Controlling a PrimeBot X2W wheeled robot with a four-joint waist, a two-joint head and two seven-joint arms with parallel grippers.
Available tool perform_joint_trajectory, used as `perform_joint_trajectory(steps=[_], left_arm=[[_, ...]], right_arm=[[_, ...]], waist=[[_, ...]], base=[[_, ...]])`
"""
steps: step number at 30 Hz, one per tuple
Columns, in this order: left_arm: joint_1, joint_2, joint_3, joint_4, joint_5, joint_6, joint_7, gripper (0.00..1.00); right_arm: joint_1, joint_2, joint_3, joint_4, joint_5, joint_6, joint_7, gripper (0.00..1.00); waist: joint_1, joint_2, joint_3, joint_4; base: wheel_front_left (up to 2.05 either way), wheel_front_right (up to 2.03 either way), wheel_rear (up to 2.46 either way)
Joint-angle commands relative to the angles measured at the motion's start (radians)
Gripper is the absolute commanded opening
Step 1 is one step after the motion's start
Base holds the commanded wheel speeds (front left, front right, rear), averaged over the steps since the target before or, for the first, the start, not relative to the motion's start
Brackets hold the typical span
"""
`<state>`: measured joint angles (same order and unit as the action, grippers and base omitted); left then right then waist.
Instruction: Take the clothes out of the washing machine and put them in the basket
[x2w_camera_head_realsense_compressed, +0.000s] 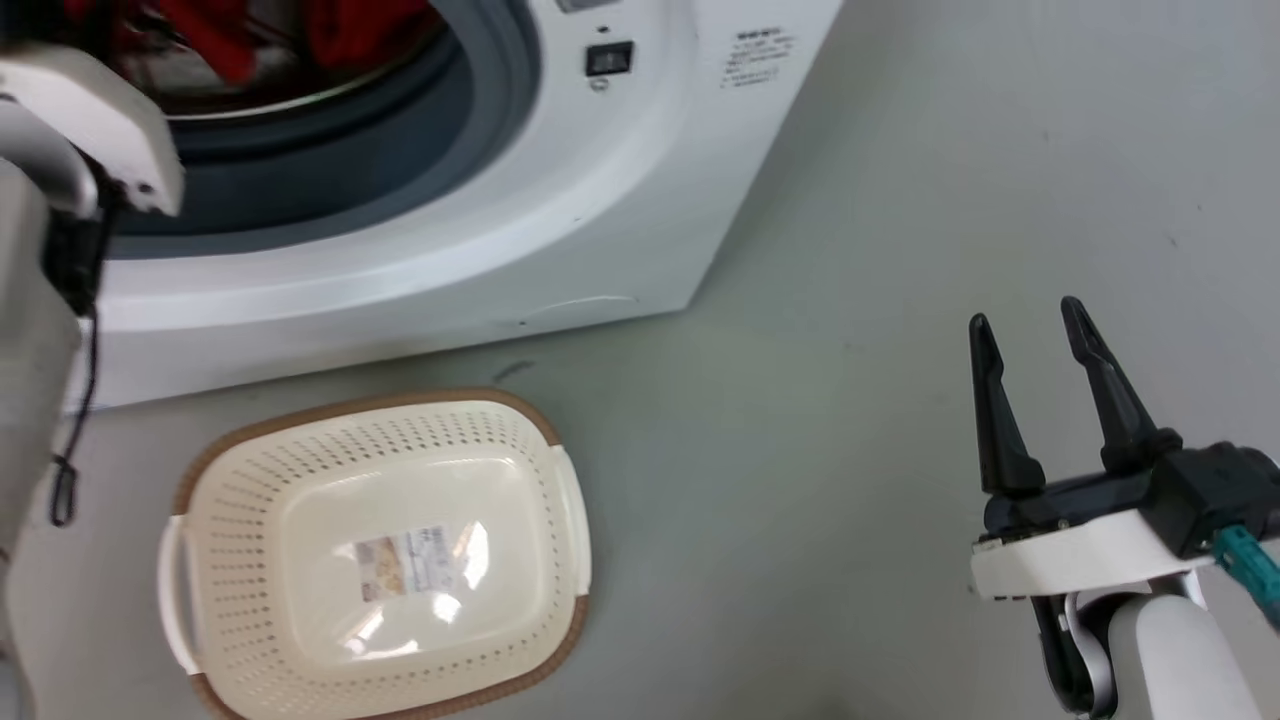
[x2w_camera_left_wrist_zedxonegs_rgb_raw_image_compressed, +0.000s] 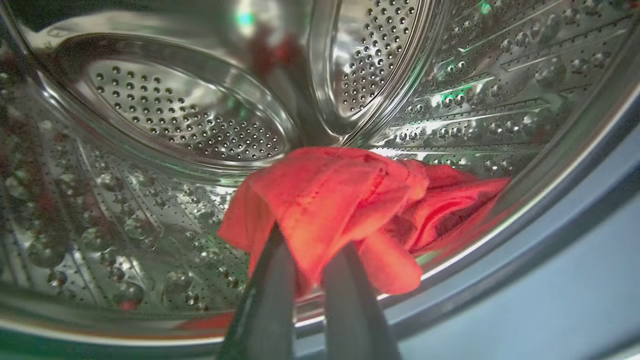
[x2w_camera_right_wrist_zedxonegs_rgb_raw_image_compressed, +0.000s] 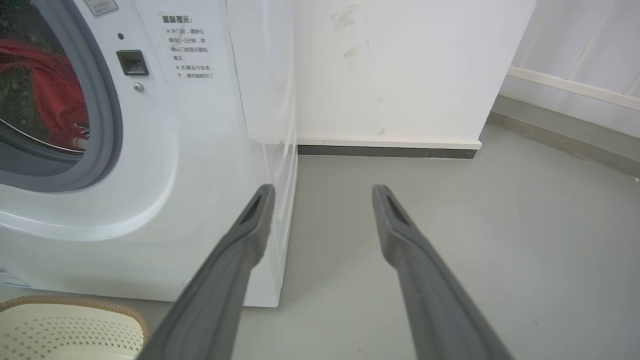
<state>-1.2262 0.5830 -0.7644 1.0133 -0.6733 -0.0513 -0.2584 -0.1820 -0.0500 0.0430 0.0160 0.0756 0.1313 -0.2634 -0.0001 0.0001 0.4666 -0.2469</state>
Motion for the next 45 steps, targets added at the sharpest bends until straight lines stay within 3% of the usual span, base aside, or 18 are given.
perform_joint_trajectory(steps=[1,8,14,26,35,45], left_arm=[[0.03,-0.01,0.011,-0.025,0.005,0.011,-0.008,0.0],[0.222,-0.035,0.124,-0.304,0.089,0.088,-0.008,0.0],[0.421,-0.06,0.236,-0.537,0.184,0.125,-0.008,0.0],[0.743,-0.107,0.409,-0.891,0.298,0.127,-0.007,0.0],[0.942,-0.086,0.446,-1.098,0.296,0.151,-0.001,0.0],[1.04,-0.108,0.401,-1.148,0.273,0.155,0.017,0.0]], right_arm=[[0.015,-0.001,-0.001,0.006,-0.012,-0.001,-0.002,1.0],[0.051,-0.001,-0.009,0.02,-0.039,-0.001,-0.002,1.0],[0.079,0.0,-0.003,0.034,-0.053,-0.001,-0.002,1.0],[0.132,-0.001,-0.016,0.046,-0.079,-0.001,-0.002,1.0],[0.162,-0.001,-0.033,0.051,-0.086,-0.001,-0.002,1.0],[0.155,0.0,-0.026,0.055,-0.091,-0.001,-0.002,1.0]], waist=[[0.0001,-0.0001,-0.066,0.057],[0.0001,-0.0001,-0.146,0.114],[0.0001,-0.0001,-0.206,0.15],[0.0001,-0.0001,-0.305,0.213],[0.0001,-0.0001,-0.335,0.264],[0.0001,-0.0001,-0.324,0.283]], base=[[0.0,0.0,0.0],[0.0,0.0,0.0],[0.0,0.0,0.0],[0.0,0.0,0.0],[0.0,0.0,0.0],[0.0,0.0,0.0]])
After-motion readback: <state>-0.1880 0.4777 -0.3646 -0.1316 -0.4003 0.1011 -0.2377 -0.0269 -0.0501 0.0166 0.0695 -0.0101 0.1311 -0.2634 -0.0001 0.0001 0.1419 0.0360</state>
